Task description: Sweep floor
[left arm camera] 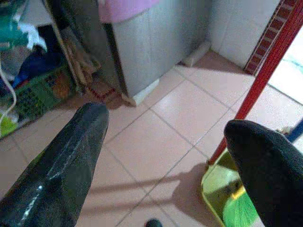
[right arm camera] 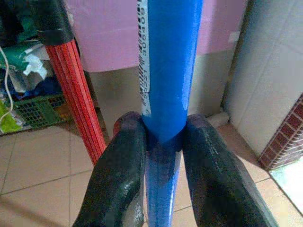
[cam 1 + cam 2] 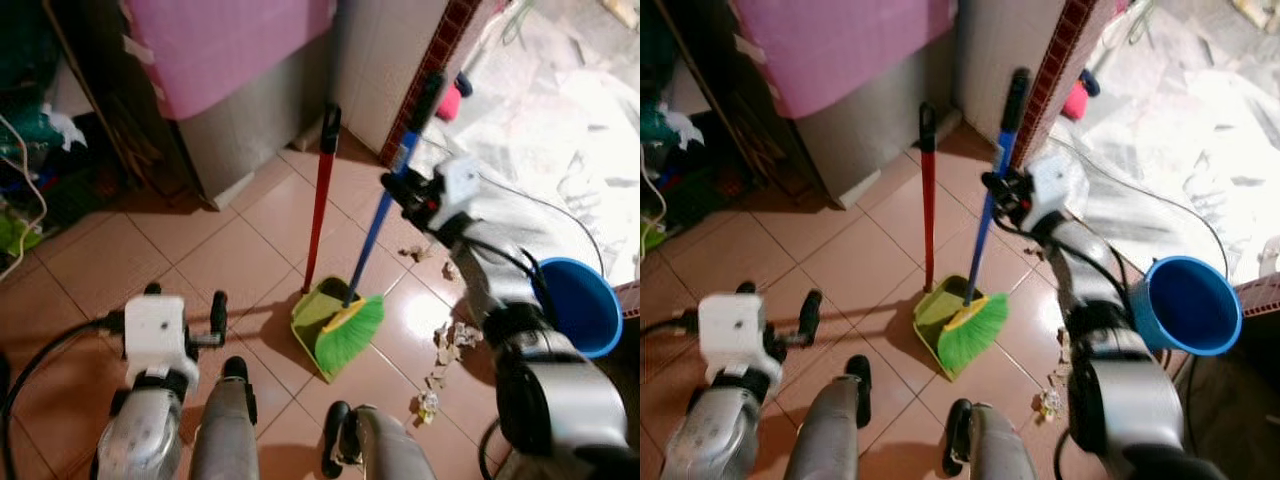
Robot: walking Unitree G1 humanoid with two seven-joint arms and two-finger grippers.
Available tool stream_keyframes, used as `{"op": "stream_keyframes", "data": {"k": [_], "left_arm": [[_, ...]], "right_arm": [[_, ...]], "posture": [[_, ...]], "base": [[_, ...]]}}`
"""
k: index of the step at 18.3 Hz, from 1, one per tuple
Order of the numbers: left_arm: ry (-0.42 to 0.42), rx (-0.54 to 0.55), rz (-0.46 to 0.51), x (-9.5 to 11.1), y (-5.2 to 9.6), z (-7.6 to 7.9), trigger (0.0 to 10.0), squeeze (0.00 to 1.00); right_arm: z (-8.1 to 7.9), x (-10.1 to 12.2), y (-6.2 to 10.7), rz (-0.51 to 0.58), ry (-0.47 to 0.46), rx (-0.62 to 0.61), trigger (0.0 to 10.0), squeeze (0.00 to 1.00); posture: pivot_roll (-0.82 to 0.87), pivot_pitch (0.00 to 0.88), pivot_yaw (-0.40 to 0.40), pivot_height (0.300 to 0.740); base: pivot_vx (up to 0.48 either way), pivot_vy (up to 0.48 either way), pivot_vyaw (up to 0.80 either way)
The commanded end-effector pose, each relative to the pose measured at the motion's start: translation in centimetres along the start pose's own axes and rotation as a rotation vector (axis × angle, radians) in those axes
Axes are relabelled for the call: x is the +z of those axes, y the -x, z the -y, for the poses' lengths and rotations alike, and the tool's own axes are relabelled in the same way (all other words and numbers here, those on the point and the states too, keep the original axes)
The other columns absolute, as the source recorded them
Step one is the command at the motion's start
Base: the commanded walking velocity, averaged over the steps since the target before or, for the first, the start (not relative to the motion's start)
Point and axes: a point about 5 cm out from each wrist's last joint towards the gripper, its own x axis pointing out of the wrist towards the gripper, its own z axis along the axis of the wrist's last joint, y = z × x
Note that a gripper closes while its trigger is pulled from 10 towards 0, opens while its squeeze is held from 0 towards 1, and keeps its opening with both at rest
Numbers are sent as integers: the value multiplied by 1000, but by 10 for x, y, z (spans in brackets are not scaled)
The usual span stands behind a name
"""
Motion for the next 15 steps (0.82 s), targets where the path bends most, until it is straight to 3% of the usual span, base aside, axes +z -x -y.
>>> {"op": "stream_keyframes", "data": {"k": [1,4,7,9,13,15], "left_arm": [[4,-11,-19,-6,-1,1,10000,0],[0,-42,2,-6,-20,3,10000,0],[-3,-76,3,-7,-30,5,10000,0],[24,-159,3,-8,-35,12,10000,0],[33,-74,-29,-16,-36,6,10000,0],[61,-63,-42,-17,-32,10,10000,0]], "right_arm": [[9,7,7,29,13,-22,0,0],[10,14,19,51,48,30,0,0],[9,22,15,56,65,81,0,0],[0,31,10,58,118,160,0,0],[-5,20,18,45,110,85,0,0],[-12,4,28,36,46,12,0,0]], "posture": [[128,147,-86,740],[94,100,-67,740],[87,74,-66,740],[88,55,-74,740],[88,42,-73,740],[87,44,-64,740]], "base": [[0,0,0],[0,0,0],[0,0,0],[0,0,0],[0,0,0],[0,0,0]]}}
